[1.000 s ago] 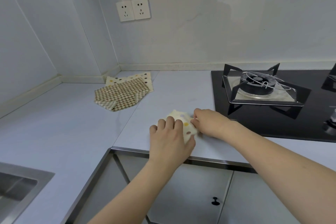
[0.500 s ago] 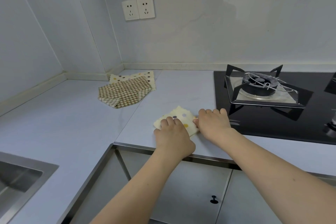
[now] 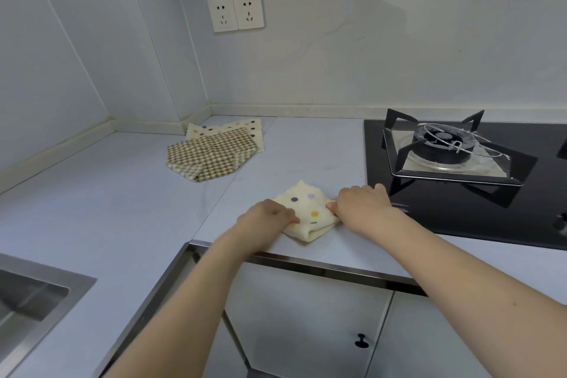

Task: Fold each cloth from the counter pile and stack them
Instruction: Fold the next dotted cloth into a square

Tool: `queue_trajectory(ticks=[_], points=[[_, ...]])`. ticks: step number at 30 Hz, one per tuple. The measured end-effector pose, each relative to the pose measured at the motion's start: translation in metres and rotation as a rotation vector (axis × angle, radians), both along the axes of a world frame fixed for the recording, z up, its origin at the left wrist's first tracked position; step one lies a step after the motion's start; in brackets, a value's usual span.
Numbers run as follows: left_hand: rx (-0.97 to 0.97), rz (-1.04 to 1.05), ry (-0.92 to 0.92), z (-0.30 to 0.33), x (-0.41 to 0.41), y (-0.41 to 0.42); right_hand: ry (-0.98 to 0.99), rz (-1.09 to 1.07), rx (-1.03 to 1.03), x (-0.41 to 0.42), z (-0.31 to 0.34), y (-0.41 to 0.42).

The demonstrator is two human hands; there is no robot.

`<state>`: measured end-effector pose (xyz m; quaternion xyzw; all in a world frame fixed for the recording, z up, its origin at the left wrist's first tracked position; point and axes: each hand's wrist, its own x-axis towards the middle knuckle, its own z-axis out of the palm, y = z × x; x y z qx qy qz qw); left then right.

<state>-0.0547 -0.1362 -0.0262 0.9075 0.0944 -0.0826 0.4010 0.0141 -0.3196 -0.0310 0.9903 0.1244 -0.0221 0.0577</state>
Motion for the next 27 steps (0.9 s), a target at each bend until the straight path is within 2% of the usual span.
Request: queue_trajectory(ticks=[3, 7, 10, 11, 13, 15, 17, 20, 24, 27], points=[[0.287, -0.077, -0.175, -0.021, -0.01, -0.008, 0.0, 0.025, -0.082, -0.001, 0.001, 0.002], [0.31, -0.211, -0.122, -0.017, -0.016, -0.003, -0.019, 0.047, -0.095, -0.002, 0.001, 0.002], [0.389, -0.294, -0.073, -0.013, -0.013, 0.001, -0.008, 0.084, -0.008, -0.004, -0.001, -0.006], [0.375, -0.316, -0.031, -0.009, -0.011, 0.004, -0.019, 0.096, 0.068, -0.004, -0.004, -0.01], [0.166, -0.288, 0.091, 0.004, -0.002, 0.012, -0.021, 0.095, 0.308, -0.006, -0.008, -0.02], [-0.015, -0.161, 0.087, 0.01, 0.011, 0.02, 0.026, 0.067, 0.603, -0.009, -0.012, -0.026], [0.037, -0.016, 0.004, 0.01, 0.025, 0.022, 0.083, 0.026, 0.912, -0.011, -0.014, -0.027], [0.089, 0.02, 0.044, 0.007, 0.038, 0.011, 0.179, 0.009, 1.28, -0.016, -0.008, -0.021], [-0.141, -0.027, 0.119, 0.018, 0.046, -0.005, 0.197, 0.071, 1.494, -0.024, 0.002, -0.016], [-0.27, -0.031, 0.02, 0.025, 0.04, -0.005, 0.193, 0.063, 1.615, -0.029, 0.005, -0.013]])
